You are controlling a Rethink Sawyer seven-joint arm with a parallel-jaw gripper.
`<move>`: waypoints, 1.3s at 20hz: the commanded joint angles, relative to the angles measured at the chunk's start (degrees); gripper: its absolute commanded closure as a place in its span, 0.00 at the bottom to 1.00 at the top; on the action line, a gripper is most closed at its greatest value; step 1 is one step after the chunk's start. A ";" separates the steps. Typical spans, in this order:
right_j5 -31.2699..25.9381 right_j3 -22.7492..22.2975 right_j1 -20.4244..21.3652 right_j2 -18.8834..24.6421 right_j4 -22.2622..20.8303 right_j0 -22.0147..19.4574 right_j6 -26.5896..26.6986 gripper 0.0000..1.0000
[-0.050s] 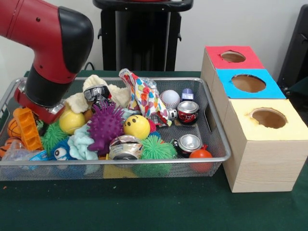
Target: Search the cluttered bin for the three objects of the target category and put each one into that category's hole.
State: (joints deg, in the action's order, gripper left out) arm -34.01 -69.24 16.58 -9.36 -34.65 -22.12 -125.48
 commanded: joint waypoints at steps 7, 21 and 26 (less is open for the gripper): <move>13.15 -1.46 -7.99 2.34 0.05 -3.72 -4.68 0.00; 17.60 2.29 -8.83 1.85 -6.15 -3.99 4.21 0.00; 19.25 3.74 -9.89 2.91 -7.73 -4.31 5.56 0.00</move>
State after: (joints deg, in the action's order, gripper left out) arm -19.17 -68.23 13.15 -10.09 -36.56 -24.94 -125.49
